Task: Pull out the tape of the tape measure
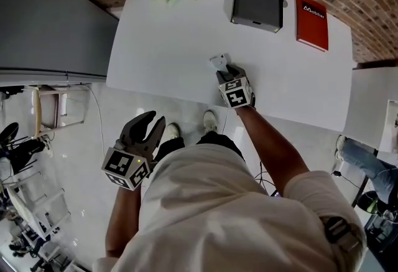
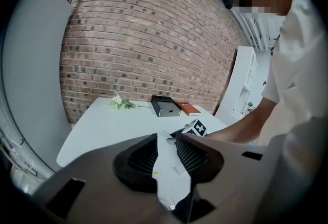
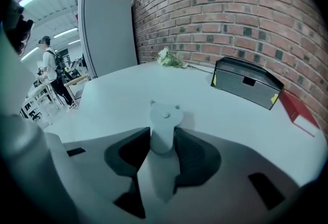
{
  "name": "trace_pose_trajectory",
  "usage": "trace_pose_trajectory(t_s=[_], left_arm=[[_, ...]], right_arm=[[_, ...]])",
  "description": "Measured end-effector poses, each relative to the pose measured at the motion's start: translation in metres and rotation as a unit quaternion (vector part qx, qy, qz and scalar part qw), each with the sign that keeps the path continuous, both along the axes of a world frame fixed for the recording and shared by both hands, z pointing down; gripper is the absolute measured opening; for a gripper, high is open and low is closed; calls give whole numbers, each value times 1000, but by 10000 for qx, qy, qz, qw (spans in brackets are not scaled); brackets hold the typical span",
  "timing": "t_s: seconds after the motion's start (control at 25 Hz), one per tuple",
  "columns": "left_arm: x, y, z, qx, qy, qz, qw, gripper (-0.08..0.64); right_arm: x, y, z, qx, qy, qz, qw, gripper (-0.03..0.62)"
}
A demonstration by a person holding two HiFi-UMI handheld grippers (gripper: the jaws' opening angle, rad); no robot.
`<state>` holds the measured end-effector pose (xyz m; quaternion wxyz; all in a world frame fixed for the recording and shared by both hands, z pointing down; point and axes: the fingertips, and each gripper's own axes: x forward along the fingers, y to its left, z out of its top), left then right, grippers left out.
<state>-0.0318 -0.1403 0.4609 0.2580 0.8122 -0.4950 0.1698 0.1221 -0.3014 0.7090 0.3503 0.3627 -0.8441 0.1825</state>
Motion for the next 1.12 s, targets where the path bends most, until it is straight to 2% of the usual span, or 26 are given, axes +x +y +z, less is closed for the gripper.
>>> trace_pose_trajectory(t_s=[0.08, 0.52, 0.76, 1.12], left_arm=[[-4, -4, -1, 42, 16, 42, 10000, 109], [-27, -11, -11, 292, 69, 422, 9987, 107], [-42, -12, -19, 489, 153, 653, 9966, 107], [-52, -9, -28, 735, 305, 1078, 9910, 115]], right_arm=[[0, 0, 0, -27, -7, -22, 10000, 141], [3, 0, -14, -98, -8, 161, 9998, 138], [-2, 8, -62, -6, -93, 198, 9998, 138], [-26, 39, -154, 184, -371, -12, 9991, 137]])
